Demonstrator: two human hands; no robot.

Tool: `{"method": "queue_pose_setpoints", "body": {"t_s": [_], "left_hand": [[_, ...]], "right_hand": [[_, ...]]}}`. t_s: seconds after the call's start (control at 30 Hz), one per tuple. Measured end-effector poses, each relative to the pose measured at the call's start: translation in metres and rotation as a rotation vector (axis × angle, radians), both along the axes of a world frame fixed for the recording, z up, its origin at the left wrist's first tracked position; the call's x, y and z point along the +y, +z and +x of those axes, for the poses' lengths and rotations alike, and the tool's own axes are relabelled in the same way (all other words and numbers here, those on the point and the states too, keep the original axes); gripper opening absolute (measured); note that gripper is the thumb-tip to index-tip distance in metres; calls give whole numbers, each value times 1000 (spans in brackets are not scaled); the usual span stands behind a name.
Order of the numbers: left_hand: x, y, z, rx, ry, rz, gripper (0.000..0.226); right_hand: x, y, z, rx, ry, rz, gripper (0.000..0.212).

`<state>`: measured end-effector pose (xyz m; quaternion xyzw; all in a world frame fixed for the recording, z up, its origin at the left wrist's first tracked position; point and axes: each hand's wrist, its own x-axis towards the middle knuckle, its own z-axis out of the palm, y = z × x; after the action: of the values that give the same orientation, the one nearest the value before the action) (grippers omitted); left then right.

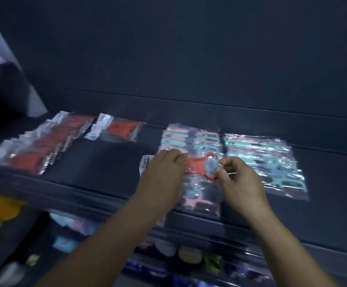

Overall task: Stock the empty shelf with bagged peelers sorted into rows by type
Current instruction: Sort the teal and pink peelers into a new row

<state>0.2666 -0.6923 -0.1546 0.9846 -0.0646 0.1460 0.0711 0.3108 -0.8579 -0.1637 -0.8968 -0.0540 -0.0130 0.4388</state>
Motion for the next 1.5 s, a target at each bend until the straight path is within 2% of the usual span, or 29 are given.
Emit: {"method": "queue_pose_setpoints", "body": {"t_s": [0.13,0.3,0.4,0.53,0.73,1.03,1.37,1.5], "left_hand": [[80,0,-34,17,72,-37,58],[158,-5,-56,28,151,-72,55],[194,-7,-53,30,181,-90,55],[226,-9,-32,5,165,-143,42],[256,-23,22,23,91,-127,62],[281,-38,94,114,7,-123,64],[294,-50,117,209,-63,-171,66],[297,-43,117,256,-75,-108,71]], "right_hand": [[75,2,-29,-7,103,-44,29],[149,5,-49,-27,236,-65,27],[183,5,-48,-35,292,-120,33],[216,4,-34,-40,323,-219,42],[252,-6,-1,-8,316,-272,44],[285,-25,54,111,248,-299,52],[296,-34,68,137,196,-417,51],[299,-32,67,97,168,-416,52]]}}
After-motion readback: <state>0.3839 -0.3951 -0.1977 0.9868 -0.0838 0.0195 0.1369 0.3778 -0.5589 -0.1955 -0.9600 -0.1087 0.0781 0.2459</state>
